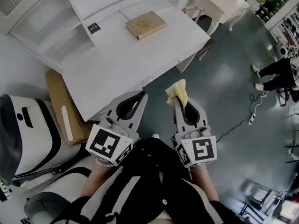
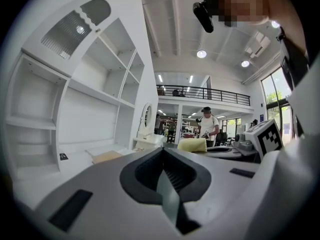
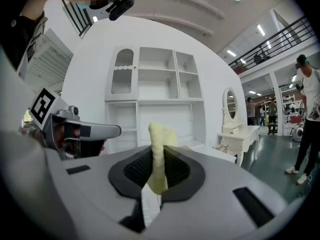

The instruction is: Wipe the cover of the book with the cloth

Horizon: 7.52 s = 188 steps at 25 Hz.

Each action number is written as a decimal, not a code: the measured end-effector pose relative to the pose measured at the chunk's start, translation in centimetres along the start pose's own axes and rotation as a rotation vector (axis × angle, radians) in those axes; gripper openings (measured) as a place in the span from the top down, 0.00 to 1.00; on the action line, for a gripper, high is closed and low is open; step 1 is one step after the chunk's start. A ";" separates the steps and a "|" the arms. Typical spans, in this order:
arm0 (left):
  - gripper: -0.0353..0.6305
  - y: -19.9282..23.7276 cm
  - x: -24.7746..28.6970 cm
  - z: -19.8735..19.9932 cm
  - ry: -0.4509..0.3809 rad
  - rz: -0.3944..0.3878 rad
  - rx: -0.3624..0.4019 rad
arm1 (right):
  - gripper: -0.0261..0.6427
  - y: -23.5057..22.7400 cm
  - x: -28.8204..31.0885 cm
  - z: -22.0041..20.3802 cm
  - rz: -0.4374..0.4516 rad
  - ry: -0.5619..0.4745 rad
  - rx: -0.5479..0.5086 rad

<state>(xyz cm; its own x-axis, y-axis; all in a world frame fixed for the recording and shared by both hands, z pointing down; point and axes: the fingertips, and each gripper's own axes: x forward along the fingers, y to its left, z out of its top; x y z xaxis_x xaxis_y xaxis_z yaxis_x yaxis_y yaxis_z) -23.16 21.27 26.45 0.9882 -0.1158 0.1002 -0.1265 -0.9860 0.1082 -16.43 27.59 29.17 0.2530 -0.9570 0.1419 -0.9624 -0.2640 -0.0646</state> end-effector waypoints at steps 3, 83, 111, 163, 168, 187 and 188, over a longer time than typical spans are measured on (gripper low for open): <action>0.95 -1.0 0.7 0.1 -0.004 0.018 0.005 | 0.90 -1.2 -0.6 0.0 0.016 -0.002 0.000; 0.95 17.2 26.2 3.1 -0.056 0.168 -0.091 | 0.90 -18.6 25.6 2.7 0.158 0.099 -0.019; 0.95 27.6 26.9 2.3 -0.083 0.734 -0.177 | 0.90 -19.0 40.1 1.9 0.641 0.214 -0.100; 0.66 38.3 30.4 -18.2 0.186 0.821 -0.781 | 0.90 -16.1 46.4 -2.5 0.804 0.346 -0.189; 0.66 38.5 31.4 -20.3 0.225 0.806 -0.818 | 0.90 -15.9 46.8 -3.4 0.790 0.363 -0.206; 0.72 38.6 32.5 -21.9 0.282 0.829 -0.767 | 0.90 -16.0 49.2 -6.7 0.780 0.413 -0.305; 0.72 38.6 32.5 -22.0 0.284 0.829 -0.767 | 0.90 -15.9 49.4 -6.8 0.784 0.413 -0.315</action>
<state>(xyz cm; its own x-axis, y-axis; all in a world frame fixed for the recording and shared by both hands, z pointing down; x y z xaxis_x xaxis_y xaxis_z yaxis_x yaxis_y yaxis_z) 2.13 -17.89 55.59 0.5352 -0.5646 0.6283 -0.8401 -0.2784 0.4655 10.72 -14.63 43.90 -0.4757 -0.7134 0.5145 -0.8410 0.5404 -0.0283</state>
